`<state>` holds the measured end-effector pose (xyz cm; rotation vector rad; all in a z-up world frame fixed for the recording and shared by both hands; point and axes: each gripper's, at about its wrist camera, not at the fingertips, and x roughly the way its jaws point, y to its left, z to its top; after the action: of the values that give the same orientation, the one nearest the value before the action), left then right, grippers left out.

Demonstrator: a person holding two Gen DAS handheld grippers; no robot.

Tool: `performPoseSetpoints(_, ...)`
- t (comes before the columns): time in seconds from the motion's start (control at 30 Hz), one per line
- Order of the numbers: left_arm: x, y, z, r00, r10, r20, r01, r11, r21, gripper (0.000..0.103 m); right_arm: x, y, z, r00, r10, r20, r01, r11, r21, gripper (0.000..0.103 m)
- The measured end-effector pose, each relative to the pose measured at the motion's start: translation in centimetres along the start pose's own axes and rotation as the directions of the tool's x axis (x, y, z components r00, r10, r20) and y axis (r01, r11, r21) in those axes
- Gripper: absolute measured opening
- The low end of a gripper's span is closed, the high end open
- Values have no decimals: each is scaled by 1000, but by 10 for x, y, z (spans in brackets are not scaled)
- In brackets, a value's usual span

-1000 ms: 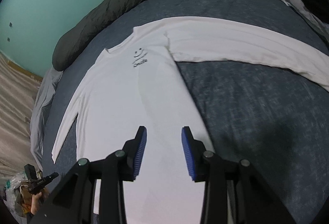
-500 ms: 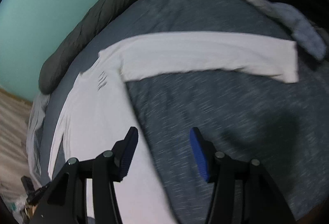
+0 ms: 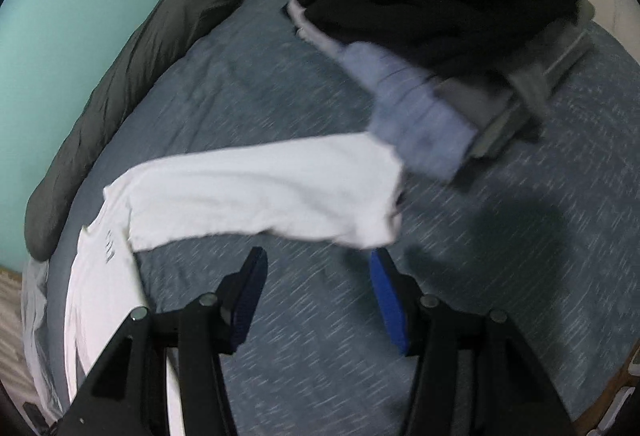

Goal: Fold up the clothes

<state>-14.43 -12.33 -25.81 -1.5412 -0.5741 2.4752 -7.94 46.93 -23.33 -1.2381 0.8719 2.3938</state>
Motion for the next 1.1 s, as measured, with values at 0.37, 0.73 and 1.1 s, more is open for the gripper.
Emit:
performPoseSetpoints(0.37, 25, -2, 14, 1000, 7, -18, -7, 1000, -15, 29, 21, -22, 13, 999, -34, 13, 34, 999, 21, 56)
performPoseSetpoints(0.73, 36, -8, 21, 999, 16, -32, -17, 1000, -10, 29, 49, -15, 15, 997, -69, 14, 70, 997, -13, 52)
performPoseSetpoints(1.1, 29, -12, 30, 1000, 1, -5, -1, 1000, -23, 29, 24, 30, 19, 993, -27, 118, 49, 981, -190, 6)
